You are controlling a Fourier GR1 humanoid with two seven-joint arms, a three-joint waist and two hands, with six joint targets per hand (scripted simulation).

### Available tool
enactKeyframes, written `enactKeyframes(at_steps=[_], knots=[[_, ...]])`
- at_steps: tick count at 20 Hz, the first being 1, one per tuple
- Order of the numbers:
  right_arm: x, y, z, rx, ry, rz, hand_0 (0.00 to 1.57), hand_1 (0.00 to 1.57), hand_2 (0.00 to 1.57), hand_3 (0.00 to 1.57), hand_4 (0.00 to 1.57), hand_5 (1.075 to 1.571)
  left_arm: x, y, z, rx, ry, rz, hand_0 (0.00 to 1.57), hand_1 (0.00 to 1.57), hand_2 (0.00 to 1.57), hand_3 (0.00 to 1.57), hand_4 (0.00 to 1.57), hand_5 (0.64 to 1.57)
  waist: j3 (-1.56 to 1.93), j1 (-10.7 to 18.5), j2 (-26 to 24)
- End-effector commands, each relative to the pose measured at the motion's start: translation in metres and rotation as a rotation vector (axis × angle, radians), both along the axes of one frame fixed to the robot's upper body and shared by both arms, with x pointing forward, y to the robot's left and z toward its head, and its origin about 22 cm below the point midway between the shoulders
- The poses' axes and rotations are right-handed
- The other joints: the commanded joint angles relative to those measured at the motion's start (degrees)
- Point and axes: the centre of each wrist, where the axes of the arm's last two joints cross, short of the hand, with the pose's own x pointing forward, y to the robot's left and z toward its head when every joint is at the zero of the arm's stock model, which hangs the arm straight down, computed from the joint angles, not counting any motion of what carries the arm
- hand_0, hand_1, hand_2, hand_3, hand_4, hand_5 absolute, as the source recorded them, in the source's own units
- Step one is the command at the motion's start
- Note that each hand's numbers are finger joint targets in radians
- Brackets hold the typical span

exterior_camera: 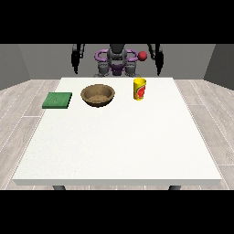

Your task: Pick the cup and pour the ball into the bowl, then pick the bowl and place it on the pad

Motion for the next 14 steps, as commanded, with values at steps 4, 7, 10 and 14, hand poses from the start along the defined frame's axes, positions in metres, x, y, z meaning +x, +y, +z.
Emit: enactKeyframes(at_steps=[4,7,10,14], knots=[[0.004,-0.004,0.029,-0.014,-0.04,0.008,0.0,0.0,0.0,0.0,0.58,1.57,0.004,0.007,0.03,0.03,-0.041,-0.001,0.0,0.0,0.0,0.0,0.0,1.562,0.73,0.29,-13.96],[-0.024,0.011,0.011,0.208,0.095,-0.026,0.0,0.0,0.0,0.0,0.58,1.57,-0.017,-0.015,0.014,-0.204,0.091,0.014,0.0,0.0,0.0,0.0,0.0,1.562,0.79,-1.87,-24.52],[-0.045,0.0,0.004,0.26,0.221,-0.07,0.0,0.0,0.0,0.0,0.52,1.57,-0.039,-0.021,0.014,-0.243,0.207,0.034,0.0,0.0,0.0,0.0,0.0,1.561,0.8,-0.63,-28.92],[-0.061,-0.002,0.038,0.292,0.205,-0.051,0.0,0.0,0.0,0.0,0.53,1.569,-0.051,-0.025,0.033,-0.203,0.191,0.098,0.0,0.0,0.0,0.0,0.0,1.551,0.78,-2.69,-27.61]])
